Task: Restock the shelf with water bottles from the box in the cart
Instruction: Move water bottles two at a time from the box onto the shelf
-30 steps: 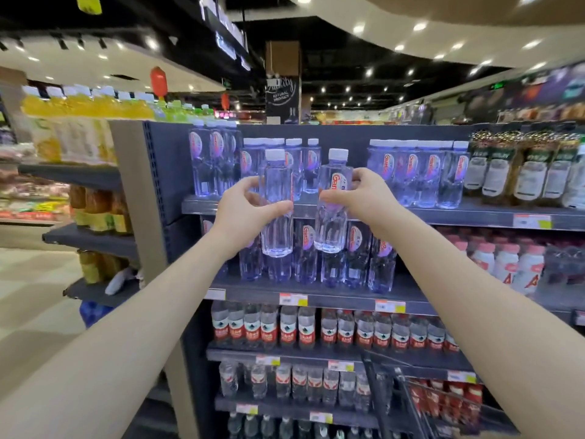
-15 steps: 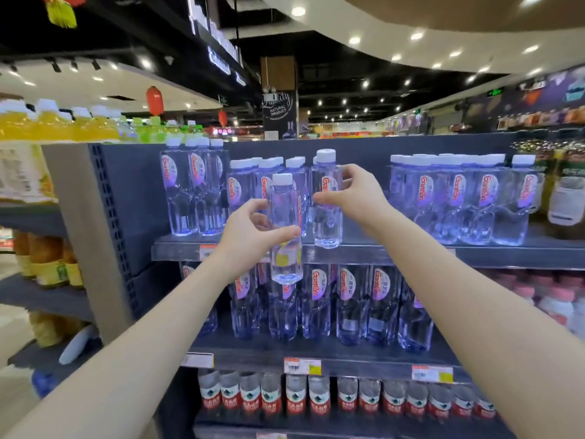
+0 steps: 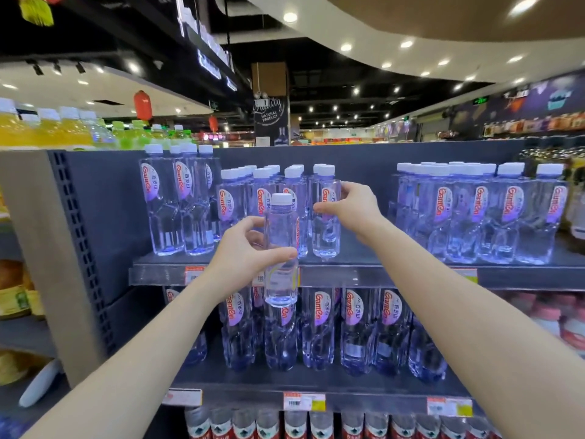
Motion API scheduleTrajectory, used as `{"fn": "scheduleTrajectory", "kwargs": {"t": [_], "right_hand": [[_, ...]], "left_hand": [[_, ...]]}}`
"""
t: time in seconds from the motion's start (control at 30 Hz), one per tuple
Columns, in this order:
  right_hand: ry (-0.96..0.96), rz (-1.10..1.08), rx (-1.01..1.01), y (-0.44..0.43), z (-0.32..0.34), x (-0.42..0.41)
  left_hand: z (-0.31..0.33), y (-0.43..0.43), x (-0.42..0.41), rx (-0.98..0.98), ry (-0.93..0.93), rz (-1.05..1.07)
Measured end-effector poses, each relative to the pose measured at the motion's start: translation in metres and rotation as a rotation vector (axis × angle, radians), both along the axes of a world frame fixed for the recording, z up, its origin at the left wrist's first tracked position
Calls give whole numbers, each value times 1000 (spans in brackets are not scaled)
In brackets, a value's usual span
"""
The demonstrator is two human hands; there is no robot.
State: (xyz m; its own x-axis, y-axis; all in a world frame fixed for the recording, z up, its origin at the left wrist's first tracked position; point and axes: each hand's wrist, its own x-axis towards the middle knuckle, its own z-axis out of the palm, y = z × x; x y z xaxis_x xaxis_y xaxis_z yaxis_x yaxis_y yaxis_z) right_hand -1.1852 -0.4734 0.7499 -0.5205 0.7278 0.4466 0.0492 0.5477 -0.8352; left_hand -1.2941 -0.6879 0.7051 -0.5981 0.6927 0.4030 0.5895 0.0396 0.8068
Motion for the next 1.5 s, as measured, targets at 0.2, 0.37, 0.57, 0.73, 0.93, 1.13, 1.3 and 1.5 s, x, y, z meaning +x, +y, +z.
{"fn": "scheduleTrajectory", "kwargs": {"t": [0.2,0.37,0.57,0.73,0.93,1.13,1.3,1.5], "right_hand": [[3,-4,8,13,-8,-11],[8,-10,6,22,-10,-19],[2,-51,0,31,-11,-31],[-9,-82,8,33,-11,-38],[-39,-95,32,37,-11,-43],[-60,-93,51,34,-10,-42],[-83,-114,58,32,-8,-45],[-182,-285,81,15,-9,-25]], "left_hand": [[1,5,-6,-23,-7,-59],[3,9,-5,-7,-6,-82],[1,13,-11,21,-6,-120],[0,15,-17,36,-12,-122],[0,18,-16,27,0,-126],[-3,23,-14,50,-4,-149],[-10,30,-19,35,1,-146],[-10,33,-11,13,23,-137]]}}
